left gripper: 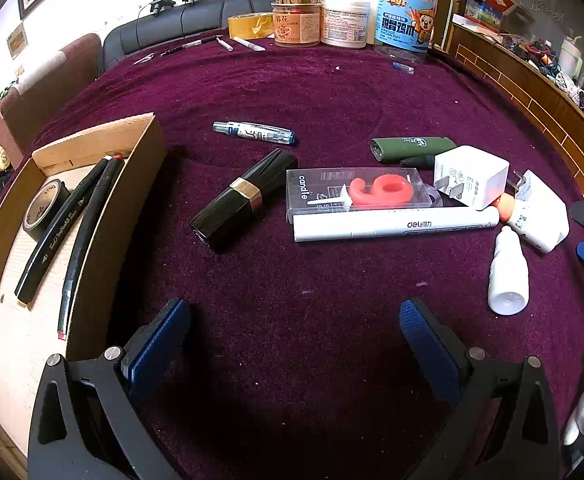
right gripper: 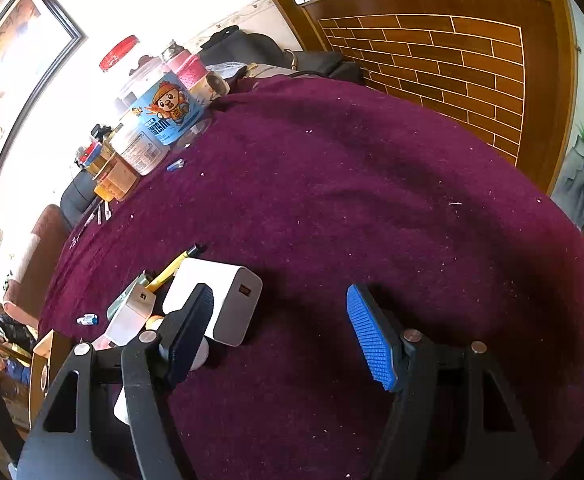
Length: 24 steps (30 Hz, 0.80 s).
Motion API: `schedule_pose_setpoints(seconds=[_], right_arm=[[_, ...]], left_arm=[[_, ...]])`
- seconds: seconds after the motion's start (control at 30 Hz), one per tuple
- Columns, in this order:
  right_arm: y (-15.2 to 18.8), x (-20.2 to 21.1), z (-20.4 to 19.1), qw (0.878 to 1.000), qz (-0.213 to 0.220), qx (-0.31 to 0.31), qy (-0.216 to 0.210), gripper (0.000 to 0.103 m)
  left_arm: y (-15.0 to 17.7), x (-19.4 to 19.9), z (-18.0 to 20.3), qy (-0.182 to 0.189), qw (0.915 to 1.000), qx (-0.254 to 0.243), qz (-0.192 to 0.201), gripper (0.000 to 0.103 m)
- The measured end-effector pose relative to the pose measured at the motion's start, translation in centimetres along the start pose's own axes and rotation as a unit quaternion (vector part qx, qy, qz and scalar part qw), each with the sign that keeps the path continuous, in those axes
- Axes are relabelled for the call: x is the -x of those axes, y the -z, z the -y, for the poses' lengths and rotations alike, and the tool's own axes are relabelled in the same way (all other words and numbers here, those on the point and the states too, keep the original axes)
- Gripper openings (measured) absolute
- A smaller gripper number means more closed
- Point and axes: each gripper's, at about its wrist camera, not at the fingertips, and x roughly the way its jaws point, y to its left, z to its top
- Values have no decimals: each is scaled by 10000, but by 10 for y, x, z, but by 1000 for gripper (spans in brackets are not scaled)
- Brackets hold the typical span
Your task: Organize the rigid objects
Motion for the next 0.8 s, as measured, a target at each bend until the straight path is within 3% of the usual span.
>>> schedule_pose_setpoints(seconds=[0.67, 0.8], right_arm=[[0, 0, 4, 9997, -34, -112, -192, 70], [0, -1, 2, 9997, -80, -32, -229, 70]], left_arm=[[1, 0, 1, -2, 10000, 5, 11, 102], [-2, -4, 1, -130, 9997, 197, 7, 102]])
